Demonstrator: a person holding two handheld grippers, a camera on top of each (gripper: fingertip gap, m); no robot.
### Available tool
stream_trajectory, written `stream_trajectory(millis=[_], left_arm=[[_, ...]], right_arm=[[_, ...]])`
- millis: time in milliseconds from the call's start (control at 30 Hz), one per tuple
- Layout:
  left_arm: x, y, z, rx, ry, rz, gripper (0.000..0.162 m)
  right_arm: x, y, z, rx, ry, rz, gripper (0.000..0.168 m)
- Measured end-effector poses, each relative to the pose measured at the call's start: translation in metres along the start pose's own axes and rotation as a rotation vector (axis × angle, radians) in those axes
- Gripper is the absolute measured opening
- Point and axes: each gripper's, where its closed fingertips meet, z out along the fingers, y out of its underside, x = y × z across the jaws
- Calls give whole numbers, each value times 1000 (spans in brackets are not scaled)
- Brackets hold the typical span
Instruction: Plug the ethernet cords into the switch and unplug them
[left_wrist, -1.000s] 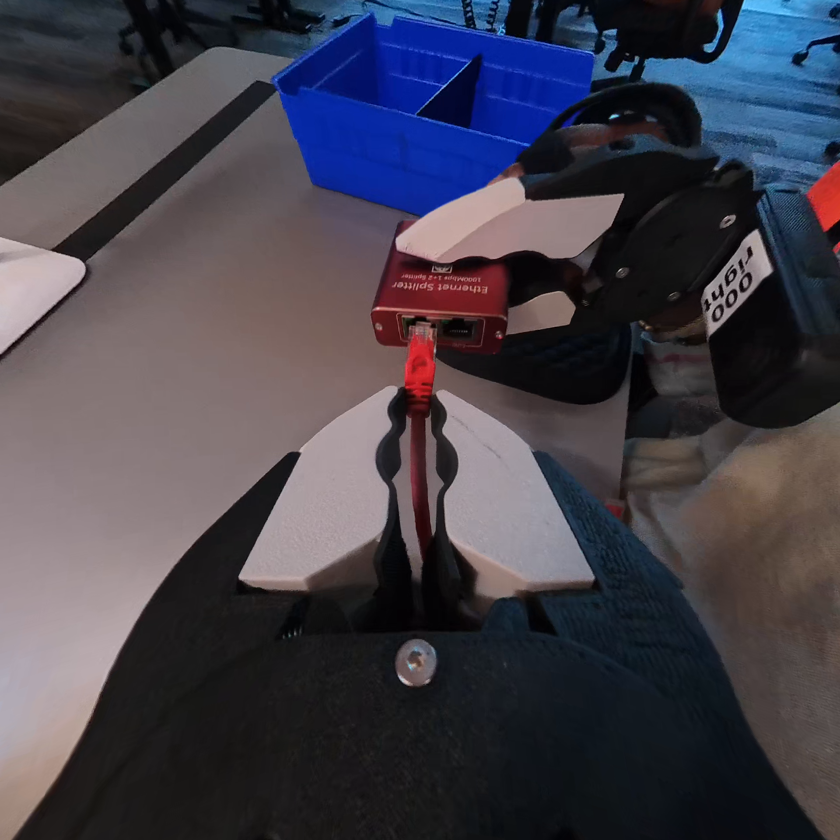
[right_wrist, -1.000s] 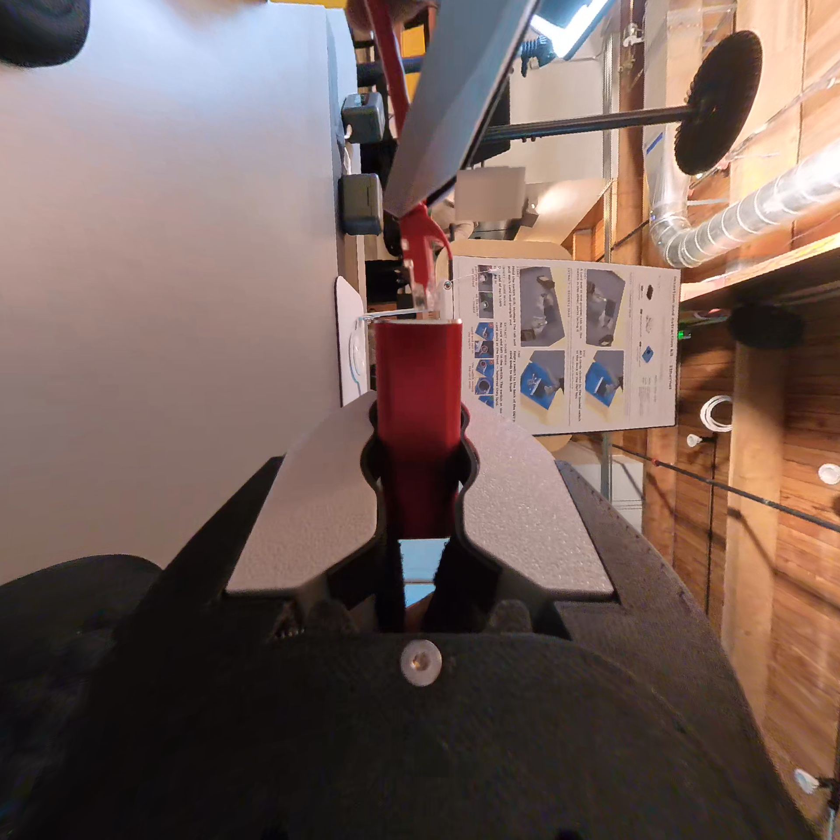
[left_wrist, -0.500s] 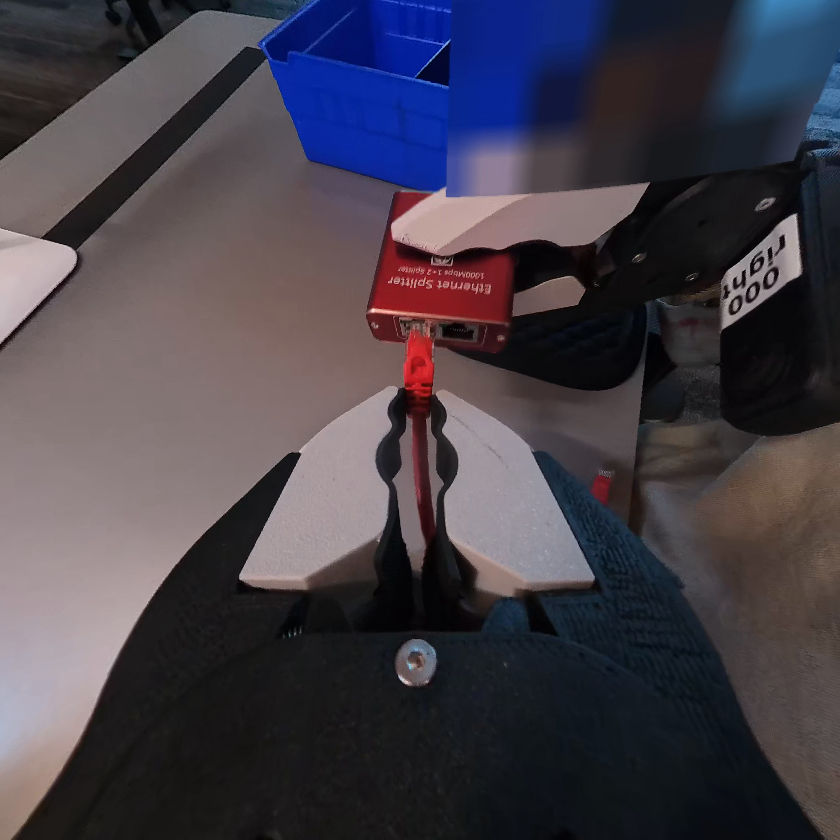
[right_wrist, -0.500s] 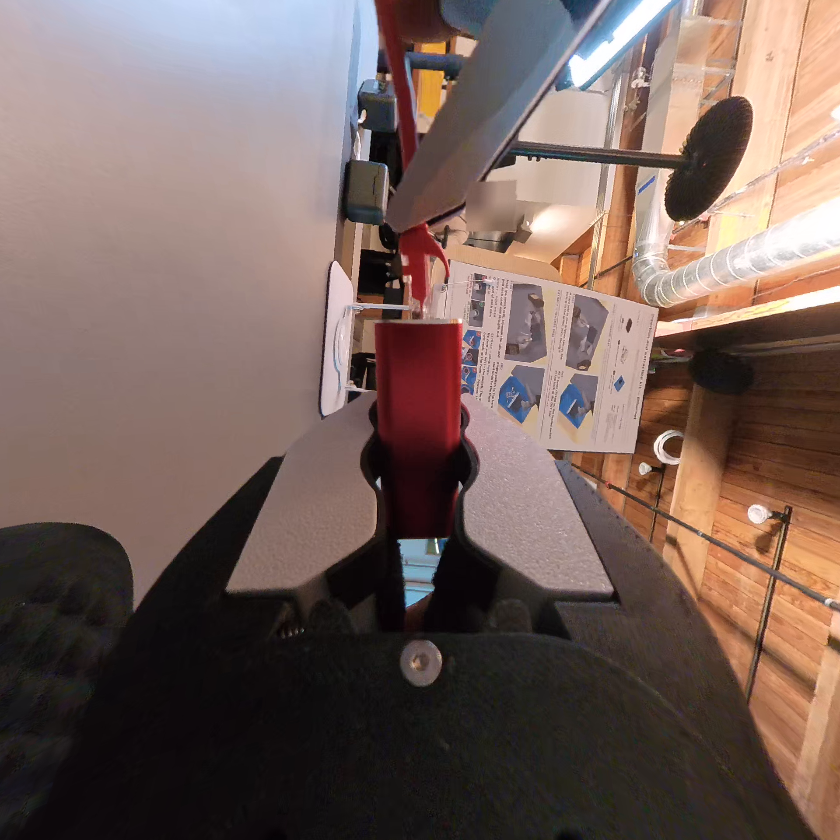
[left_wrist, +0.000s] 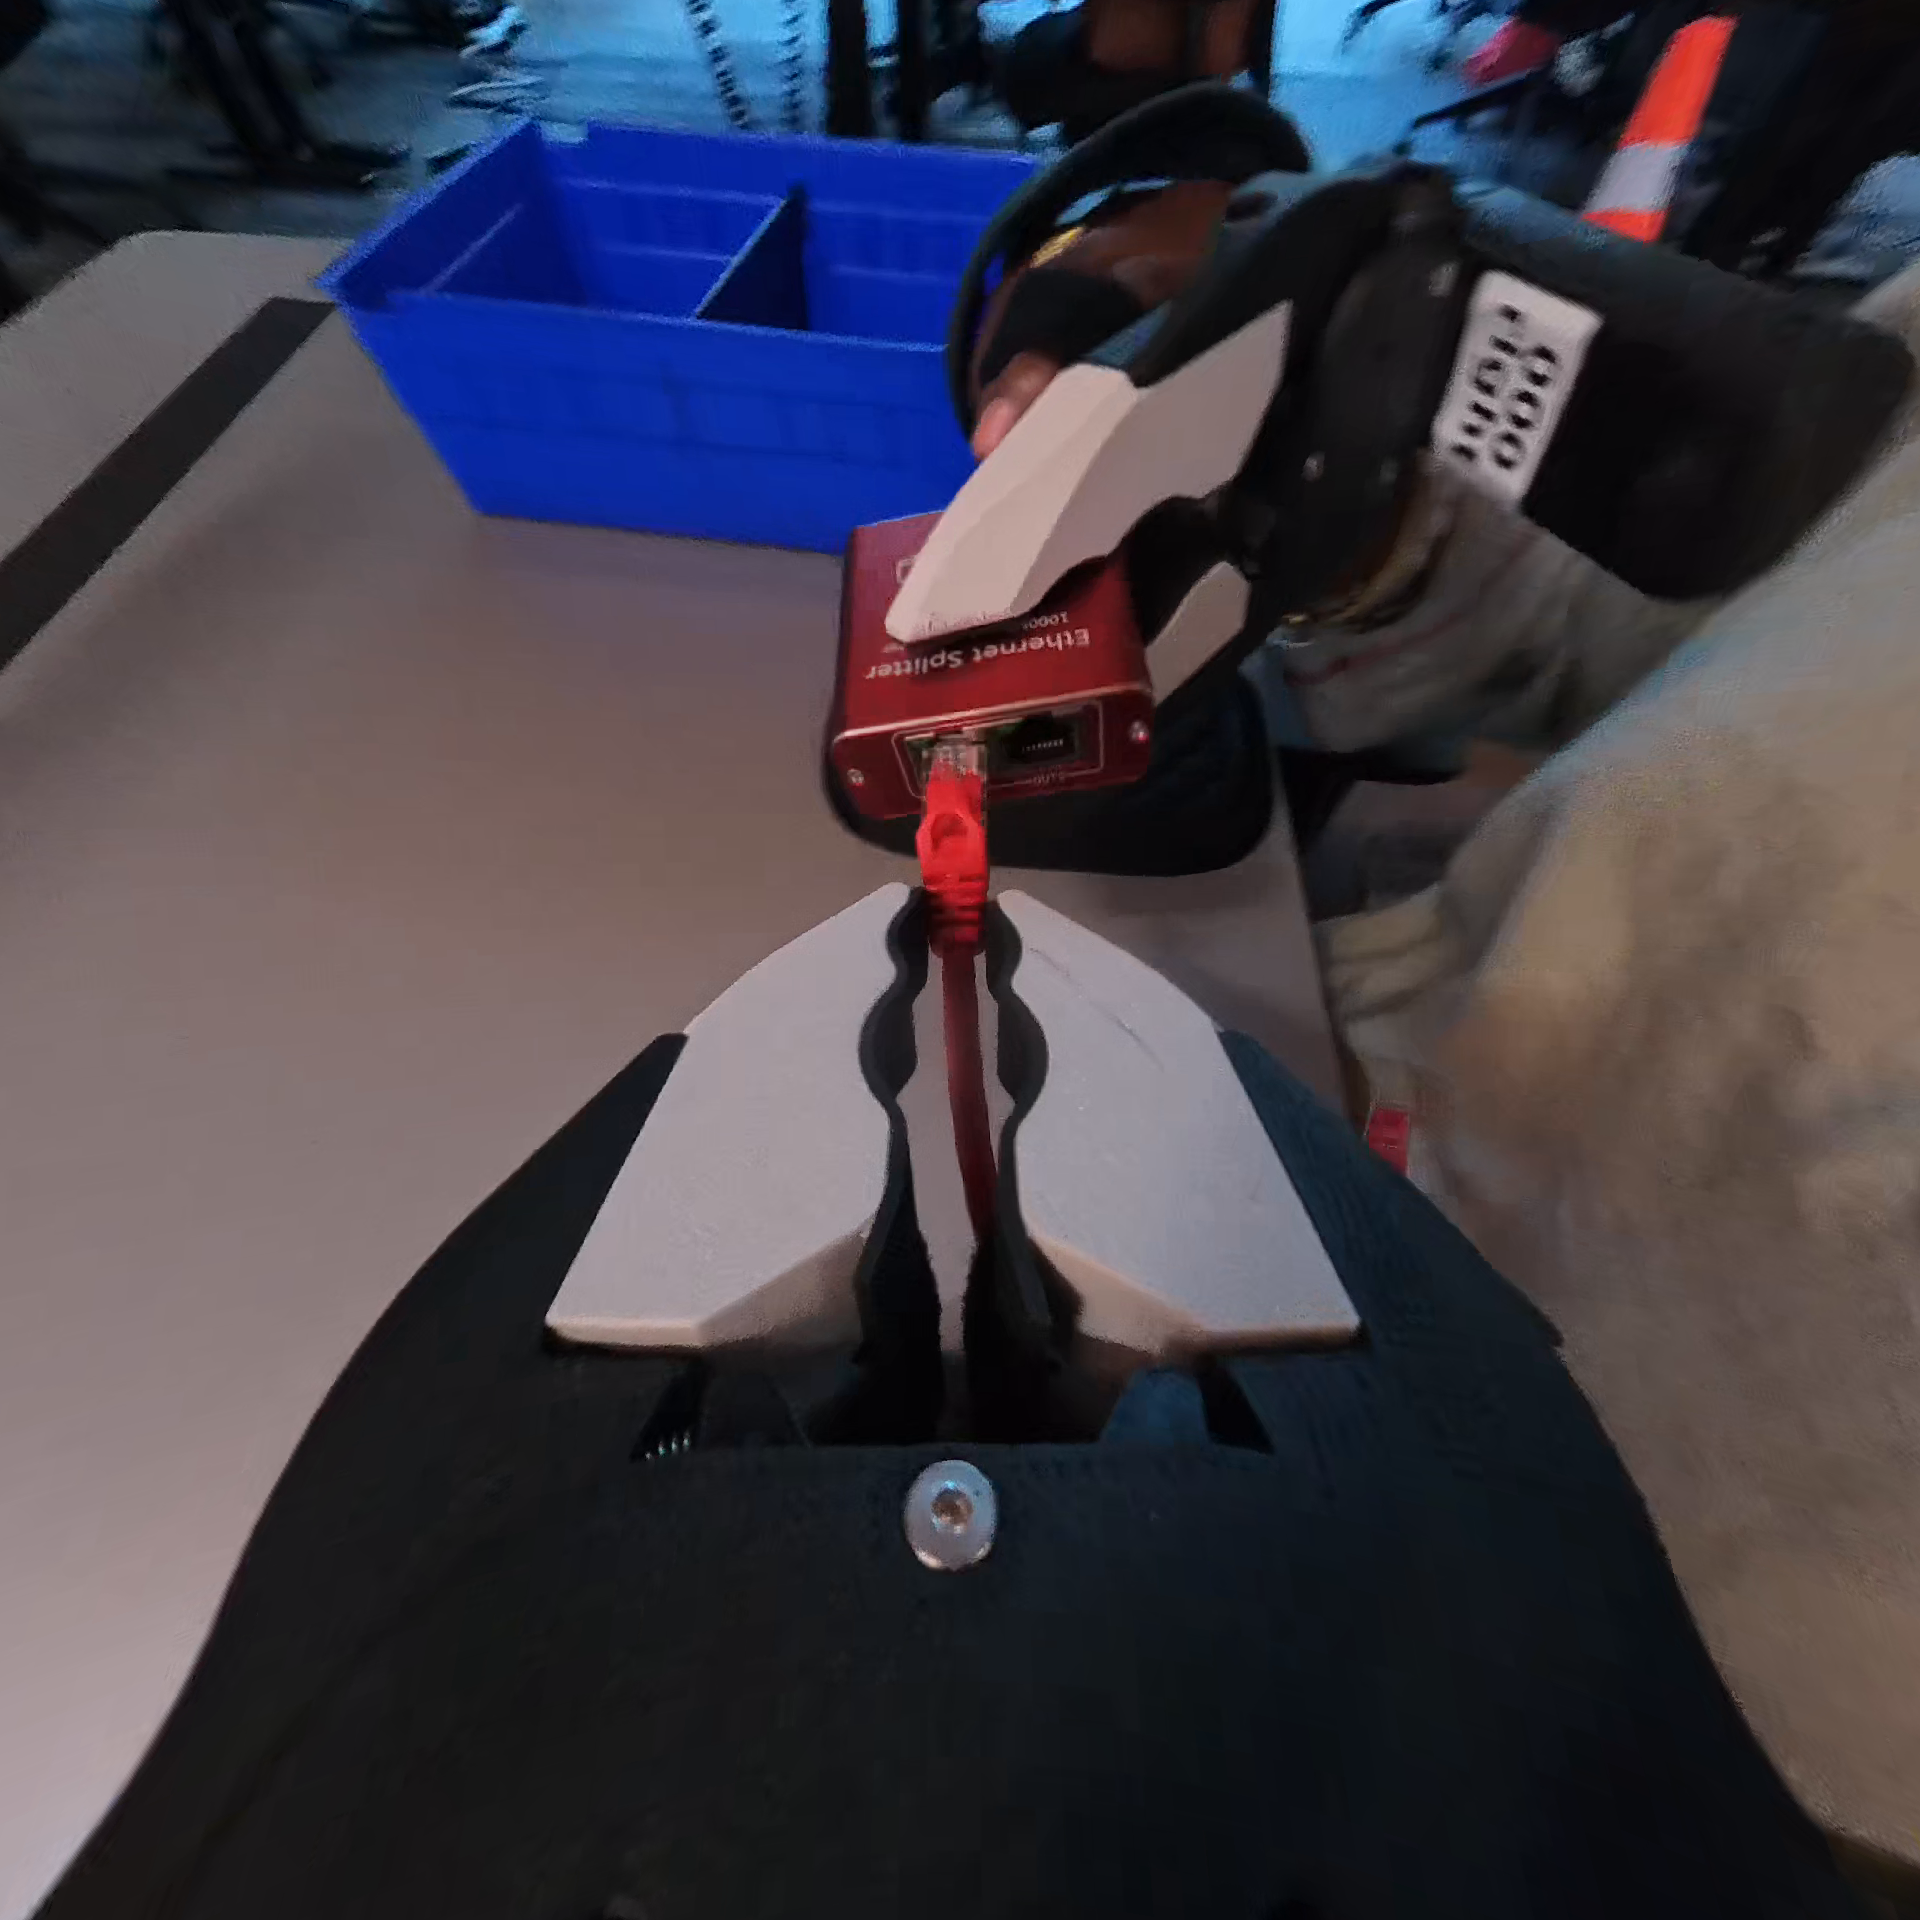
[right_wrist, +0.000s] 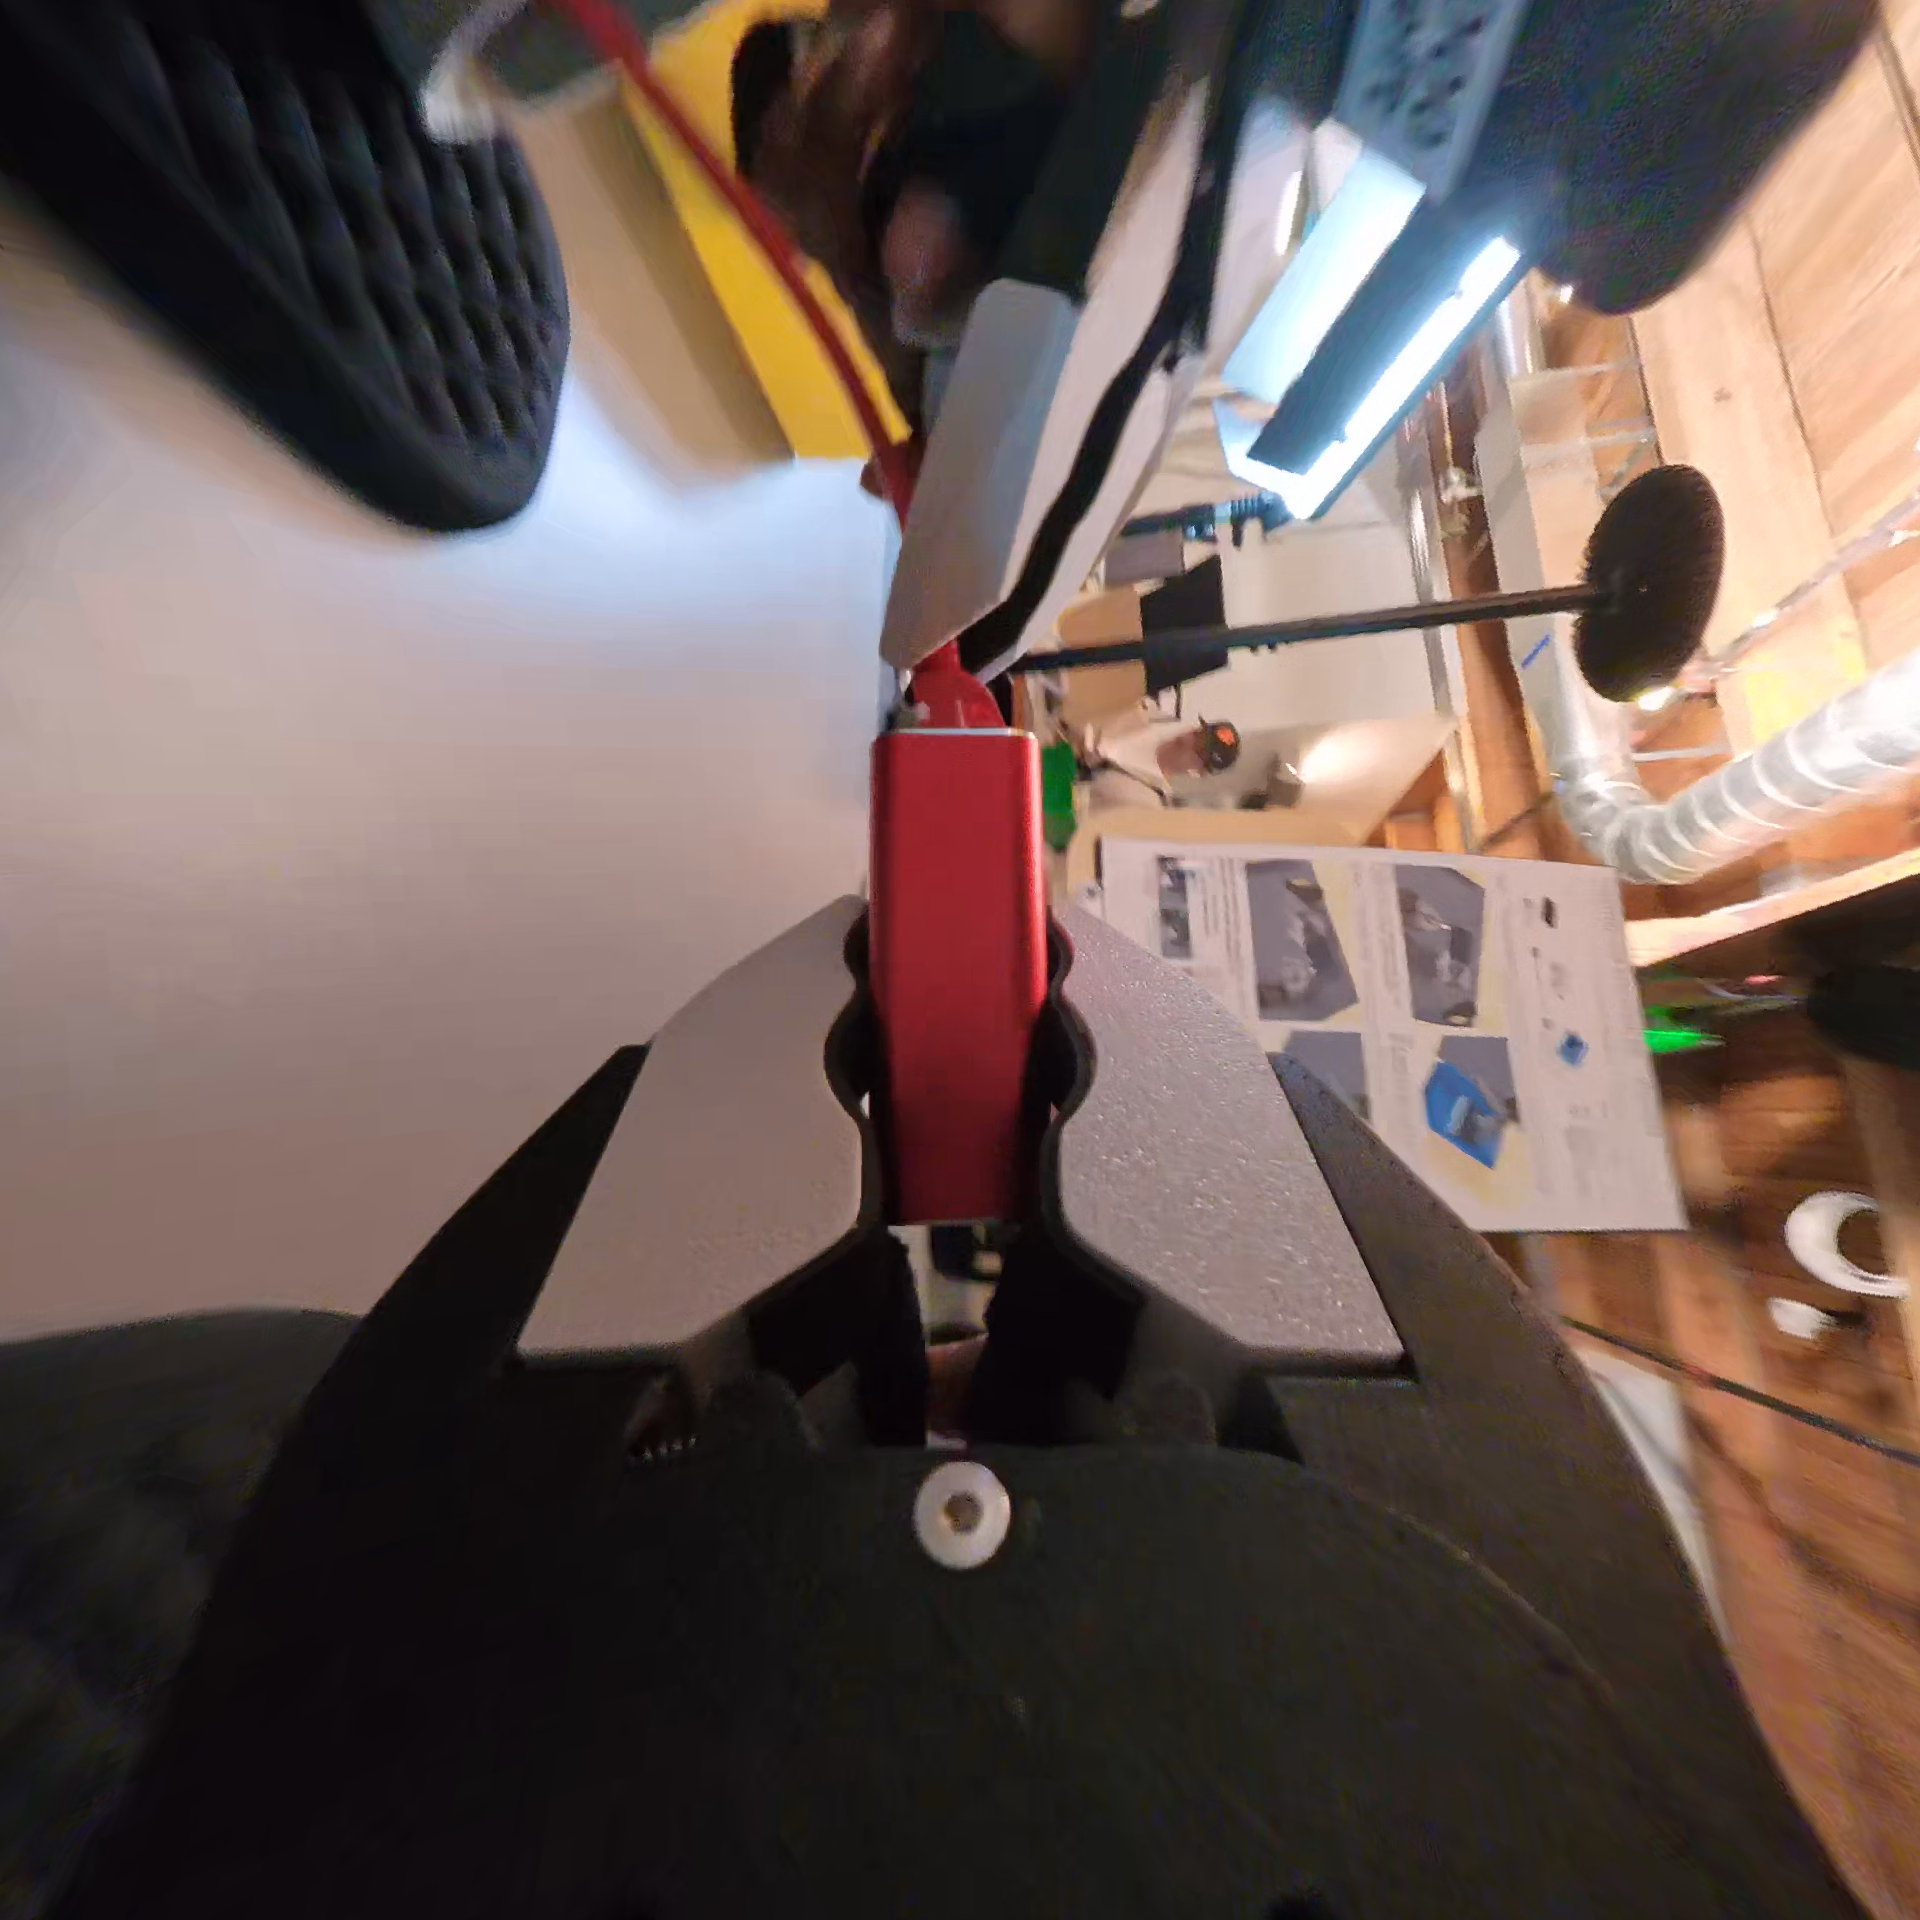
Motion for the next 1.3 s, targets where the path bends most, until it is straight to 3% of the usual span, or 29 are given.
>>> stream_trajectory(millis=[133, 200, 467, 633, 1000, 1200, 1300], left_arm=[[15, -6, -2, 2, 104, -15, 10], [16, -3, 3, -54, 72, 8, 10], [-4, 17, -2, -242, -100, -84, 10], [2, 27, 7, -322, -23, -103, 10], [-1, 34, 17, -443, 105, -106, 9], [-4, 47, 26, -546, 109, -60, 9], [-7, 50, 33, -523, 112, -76, 9]], right_arm=[[13, -18, -10, 147, -20, 151, 28], [15, -26, -12, 195, -49, 167, 28], [2, -8, -4, -7, -59, -176, 29], [-6, -4, 2, -74, -32, -390, 29], [-17, 1, 0, -25, -87, -466, 29], [-33, 5, 5, -19, -160, -485, 29], [-40, 8, 6, -24, -186, -461, 29]])
